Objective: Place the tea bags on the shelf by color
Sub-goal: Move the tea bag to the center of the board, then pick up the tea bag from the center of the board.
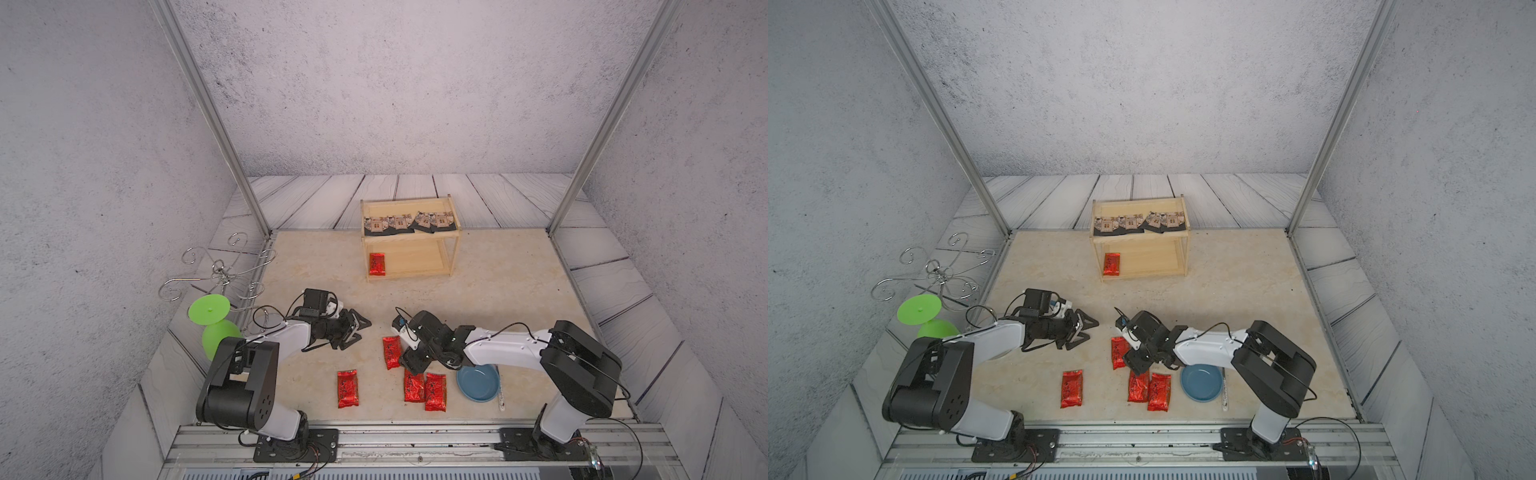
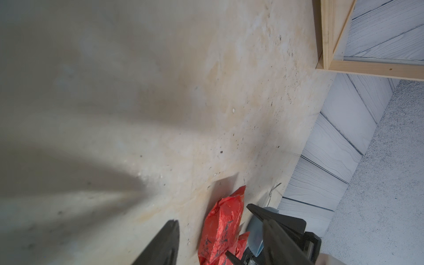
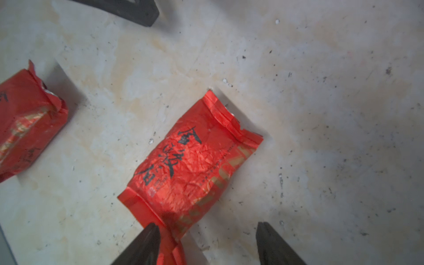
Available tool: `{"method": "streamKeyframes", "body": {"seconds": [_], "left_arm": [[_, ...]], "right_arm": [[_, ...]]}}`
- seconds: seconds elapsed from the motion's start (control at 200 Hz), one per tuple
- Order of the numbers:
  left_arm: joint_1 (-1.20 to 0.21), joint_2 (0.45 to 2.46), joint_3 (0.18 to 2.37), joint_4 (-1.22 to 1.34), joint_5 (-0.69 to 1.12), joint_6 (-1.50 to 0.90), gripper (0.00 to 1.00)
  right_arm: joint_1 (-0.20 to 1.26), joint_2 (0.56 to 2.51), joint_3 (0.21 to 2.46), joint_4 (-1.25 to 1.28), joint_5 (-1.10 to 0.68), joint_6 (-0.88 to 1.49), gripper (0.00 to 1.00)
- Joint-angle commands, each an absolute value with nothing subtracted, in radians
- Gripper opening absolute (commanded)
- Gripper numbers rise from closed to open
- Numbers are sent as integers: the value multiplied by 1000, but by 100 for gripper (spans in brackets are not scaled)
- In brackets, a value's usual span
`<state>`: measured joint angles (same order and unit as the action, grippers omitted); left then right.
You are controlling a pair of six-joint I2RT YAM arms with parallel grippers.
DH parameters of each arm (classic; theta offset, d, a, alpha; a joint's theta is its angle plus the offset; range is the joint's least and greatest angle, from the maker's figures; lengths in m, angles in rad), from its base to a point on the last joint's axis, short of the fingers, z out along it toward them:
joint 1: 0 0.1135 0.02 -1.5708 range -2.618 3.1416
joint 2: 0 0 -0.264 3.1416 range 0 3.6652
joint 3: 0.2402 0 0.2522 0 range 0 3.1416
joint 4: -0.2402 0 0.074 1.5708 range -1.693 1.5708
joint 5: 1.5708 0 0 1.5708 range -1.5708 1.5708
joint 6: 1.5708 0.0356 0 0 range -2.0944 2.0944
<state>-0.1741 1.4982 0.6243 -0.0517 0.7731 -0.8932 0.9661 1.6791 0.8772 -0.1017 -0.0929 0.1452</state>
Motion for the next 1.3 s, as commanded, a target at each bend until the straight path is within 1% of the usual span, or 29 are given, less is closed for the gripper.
{"method": "streamKeyframes", "body": {"seconds": [0.0, 0.195, 0.38, 0.545, 0.681, 0.791, 0.861, 0.931, 1.011, 1.121, 1.296], "left_arm": [[-196, 1521, 651, -27, 770, -905, 63], [-216, 1555, 654, 0, 777, -923, 63], [-215, 1603, 637, 76, 804, -965, 62], [-216, 1598, 635, 80, 805, -966, 62], [-216, 1585, 621, 86, 808, -962, 60], [-216, 1571, 596, 91, 805, -956, 57], [-217, 1572, 586, 89, 809, -949, 56], [-224, 1576, 587, 67, 816, -923, 53], [-232, 1577, 584, 49, 817, -901, 52], [-240, 1582, 577, 53, 825, -892, 52], [-278, 1617, 594, 69, 849, -893, 52]], "right_arm": [[960, 1674, 866, -113, -63, 135, 71], [938, 1663, 860, -110, -49, 134, 71], [907, 1670, 867, -122, -41, 131, 71], [902, 1658, 876, -119, -54, 133, 70], [901, 1608, 849, -49, -105, 158, 64], [903, 1574, 784, 78, -185, 192, 55], [903, 1578, 764, 136, -230, 203, 51], [905, 1594, 761, 155, -258, 213, 45], [908, 1613, 758, 169, -275, 223, 40], [911, 1630, 741, 195, -290, 236, 37], [912, 1664, 733, 209, -288, 237, 36]]}}
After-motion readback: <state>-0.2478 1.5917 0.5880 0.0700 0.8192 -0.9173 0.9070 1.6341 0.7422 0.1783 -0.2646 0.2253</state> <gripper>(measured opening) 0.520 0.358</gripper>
